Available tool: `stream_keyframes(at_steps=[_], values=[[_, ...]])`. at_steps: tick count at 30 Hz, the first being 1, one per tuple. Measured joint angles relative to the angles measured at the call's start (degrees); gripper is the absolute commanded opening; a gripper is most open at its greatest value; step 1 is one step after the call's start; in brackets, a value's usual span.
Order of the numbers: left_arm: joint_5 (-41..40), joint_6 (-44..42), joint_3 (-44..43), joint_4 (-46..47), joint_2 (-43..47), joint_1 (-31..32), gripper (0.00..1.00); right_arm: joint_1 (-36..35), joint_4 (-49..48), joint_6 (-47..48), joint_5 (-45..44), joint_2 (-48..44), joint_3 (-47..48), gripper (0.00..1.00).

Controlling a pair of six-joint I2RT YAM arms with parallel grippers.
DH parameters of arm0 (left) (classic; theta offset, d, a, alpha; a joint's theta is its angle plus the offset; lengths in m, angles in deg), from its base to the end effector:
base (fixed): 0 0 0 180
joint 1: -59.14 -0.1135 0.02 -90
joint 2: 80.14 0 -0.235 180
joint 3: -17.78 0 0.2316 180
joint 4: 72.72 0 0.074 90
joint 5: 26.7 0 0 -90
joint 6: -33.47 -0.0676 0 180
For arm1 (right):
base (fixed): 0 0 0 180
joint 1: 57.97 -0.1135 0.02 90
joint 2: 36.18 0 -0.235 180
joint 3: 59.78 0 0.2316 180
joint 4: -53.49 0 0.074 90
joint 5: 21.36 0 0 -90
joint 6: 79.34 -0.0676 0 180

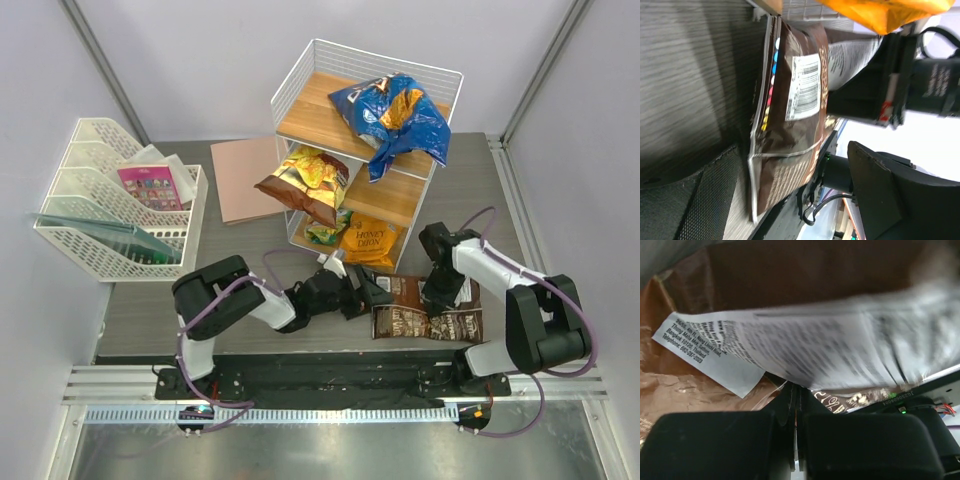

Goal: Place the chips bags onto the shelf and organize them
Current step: Pick up the potato chip from the center of the board.

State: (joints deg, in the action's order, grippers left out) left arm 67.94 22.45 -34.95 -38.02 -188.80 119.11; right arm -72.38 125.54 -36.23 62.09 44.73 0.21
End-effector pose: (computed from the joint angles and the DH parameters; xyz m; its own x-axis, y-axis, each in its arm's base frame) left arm 0.1738 -0.3116 0.0931 -0.9187 -0.3656 -0.1494 -0.0057 0.3906 -0.9205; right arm 0.1878 0.0403 0.1219 -0.8457 0.5315 -0.0478 0.5333 0.8380 -0.1157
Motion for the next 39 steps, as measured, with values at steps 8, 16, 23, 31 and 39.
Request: stream_keyframes(at_steps=[8, 16, 23, 31, 39], values=[[3.4, 0.0, -3.8, 4.4, -5.3, 0.0, 0.85, -4.8, -2.3, -1.1, 3.0, -0.9, -3.3, 0.01], [6.5, -1.3, -6.7, 7.0, -9.4, 0.5, 0.64, -5.0, -3.0, -0.5, 3.7, 0.1, -3.2, 0.01], [7.0, -1.7, -5.7, 7.0, -9.7, 0.9, 0.35, -5.1, -3.7, 0.2, 5.1, 1.0, -2.8, 0.01], [8.9, -1.9, -5.3, 7.4, -10.3, 0.9, 0.0, -5.1, -4.1, -0.5, 7.7, -3.1, -4.0, 0.41], [14.5, -9.7, -6.4, -13.4, 0.8, -0.4, 0.0, -4.8, 1.9, -1.4, 5.7, -11.9, 0.2, 0.56]])
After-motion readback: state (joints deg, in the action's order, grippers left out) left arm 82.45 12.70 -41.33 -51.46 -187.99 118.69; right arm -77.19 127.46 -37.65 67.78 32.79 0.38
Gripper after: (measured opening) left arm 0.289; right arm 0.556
